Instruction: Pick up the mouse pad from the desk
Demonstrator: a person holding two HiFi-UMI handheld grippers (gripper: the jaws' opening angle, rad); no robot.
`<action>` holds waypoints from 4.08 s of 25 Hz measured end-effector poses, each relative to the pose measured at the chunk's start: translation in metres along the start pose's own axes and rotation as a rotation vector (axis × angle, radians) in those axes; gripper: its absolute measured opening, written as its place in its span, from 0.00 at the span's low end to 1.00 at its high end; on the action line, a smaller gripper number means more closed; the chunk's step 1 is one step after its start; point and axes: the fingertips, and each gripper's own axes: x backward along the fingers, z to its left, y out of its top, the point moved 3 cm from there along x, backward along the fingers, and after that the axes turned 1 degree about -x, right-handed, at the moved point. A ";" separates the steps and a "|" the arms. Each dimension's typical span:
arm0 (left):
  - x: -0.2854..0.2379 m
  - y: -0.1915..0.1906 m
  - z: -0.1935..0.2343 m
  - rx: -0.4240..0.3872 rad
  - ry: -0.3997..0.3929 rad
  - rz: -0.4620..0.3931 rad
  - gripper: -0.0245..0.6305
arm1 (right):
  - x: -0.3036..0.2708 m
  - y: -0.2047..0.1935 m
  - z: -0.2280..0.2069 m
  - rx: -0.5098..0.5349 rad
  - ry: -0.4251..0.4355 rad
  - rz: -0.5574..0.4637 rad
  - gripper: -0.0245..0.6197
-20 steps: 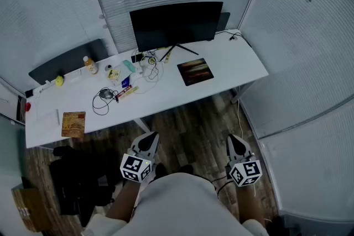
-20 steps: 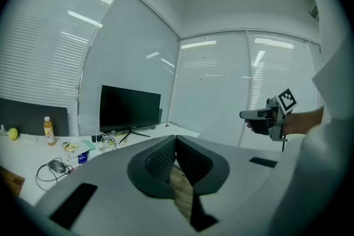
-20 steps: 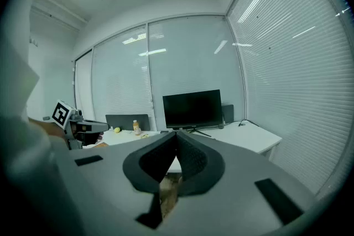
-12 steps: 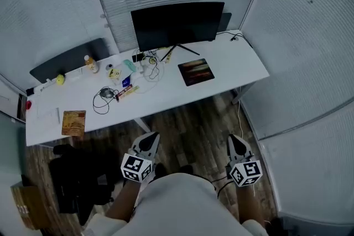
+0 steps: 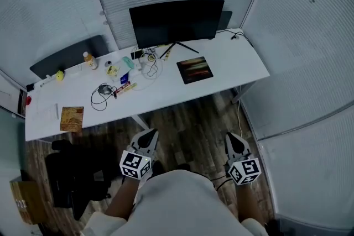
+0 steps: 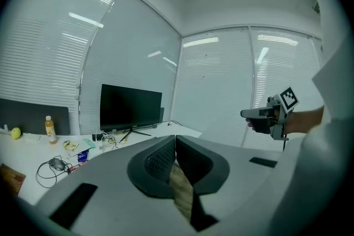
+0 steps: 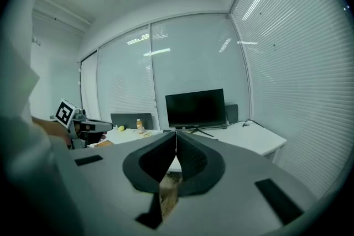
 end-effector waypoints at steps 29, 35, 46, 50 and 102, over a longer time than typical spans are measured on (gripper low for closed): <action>-0.055 -0.003 -0.015 0.012 0.061 0.012 0.07 | -0.034 -0.012 -0.061 0.009 0.058 0.083 0.08; -0.078 -0.001 0.013 0.023 0.042 0.035 0.07 | -0.066 -0.008 -0.066 -0.003 0.034 0.102 0.08; -0.133 0.006 0.073 0.035 -0.021 0.098 0.07 | -0.137 -0.001 -0.078 -0.028 -0.022 0.158 0.08; -0.151 0.006 0.097 0.034 -0.053 0.119 0.07 | -0.159 0.001 -0.078 -0.034 -0.048 0.174 0.08; -0.399 -0.003 0.161 0.100 -0.019 0.273 0.07 | -0.363 -0.008 -0.233 -0.047 0.123 0.373 0.08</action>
